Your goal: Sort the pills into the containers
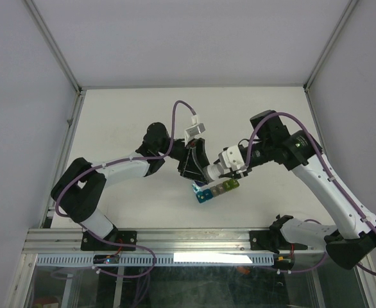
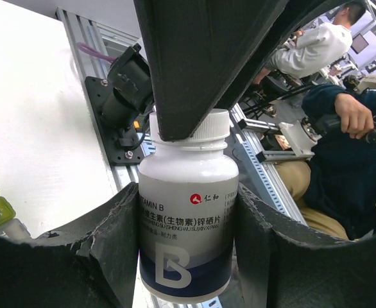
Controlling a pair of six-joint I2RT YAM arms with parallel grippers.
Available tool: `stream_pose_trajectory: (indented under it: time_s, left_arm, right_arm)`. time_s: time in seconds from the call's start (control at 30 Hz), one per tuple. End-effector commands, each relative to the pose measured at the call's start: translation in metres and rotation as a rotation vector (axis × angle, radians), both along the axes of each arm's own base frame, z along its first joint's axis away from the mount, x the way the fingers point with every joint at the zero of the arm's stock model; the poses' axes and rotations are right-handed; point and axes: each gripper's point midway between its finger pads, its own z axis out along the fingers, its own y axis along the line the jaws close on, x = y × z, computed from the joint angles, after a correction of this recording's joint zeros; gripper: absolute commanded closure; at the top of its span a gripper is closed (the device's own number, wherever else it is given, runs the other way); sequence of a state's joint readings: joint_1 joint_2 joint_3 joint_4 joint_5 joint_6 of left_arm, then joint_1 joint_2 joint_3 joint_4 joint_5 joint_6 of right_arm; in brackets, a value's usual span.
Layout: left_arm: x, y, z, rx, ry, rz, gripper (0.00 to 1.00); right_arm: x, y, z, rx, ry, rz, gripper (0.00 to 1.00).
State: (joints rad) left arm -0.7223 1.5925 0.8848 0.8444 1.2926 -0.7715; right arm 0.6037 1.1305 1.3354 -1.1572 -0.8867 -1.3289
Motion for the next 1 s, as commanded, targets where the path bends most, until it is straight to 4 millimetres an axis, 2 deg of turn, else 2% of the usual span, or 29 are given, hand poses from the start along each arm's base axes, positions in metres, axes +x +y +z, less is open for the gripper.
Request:
stream_pose_trajectory:
  time_s: [0.0, 0.07, 0.17, 0.33, 0.7, 0.77, 0.87, 0.97]
  left_arm:
    - [0.022, -0.013, 0.061, -0.167, -0.079, 0.119, 1.0]
    - [0.021, -0.012, 0.062, -0.175, -0.082, 0.118, 1.0]
    - [0.02, -0.01, 0.058, -0.177, -0.114, 0.12, 1.0]
    - [0.026, -0.01, 0.033, -0.09, -0.17, 0.168, 1.0]
    - [0.024, -0.005, 0.017, -0.073, -0.247, 0.173, 1.0]
    - [0.027, -0.004, 0.013, -0.074, -0.314, 0.203, 1.0]
    - [0.03, 0.001, 0.018, -0.077, -0.429, 0.265, 1.0]
    - [0.033, 0.004, 0.017, -0.067, -0.488, 0.295, 1.0]
  right_arm:
    - [-0.009, 0.015, -0.01, 0.025, 0.036, 0.05, 0.78]
    - [-0.008, 0.014, -0.013, 0.022, 0.049, 0.03, 0.73]
    - [-0.006, 0.013, -0.009, 0.021, 0.075, -0.023, 0.51]
    - [0.004, 0.001, 0.006, 0.094, 0.151, -0.107, 0.24]
    - [0.013, -0.021, 0.03, 0.188, 0.226, -0.189, 0.13]
    - [0.014, -0.021, 0.028, 0.188, 0.275, -0.189, 0.12]
    - [0.009, -0.017, 0.022, 0.161, 0.409, -0.165, 0.13]
    - [0.015, -0.011, 0.023, 0.137, 0.539, -0.191, 0.13]
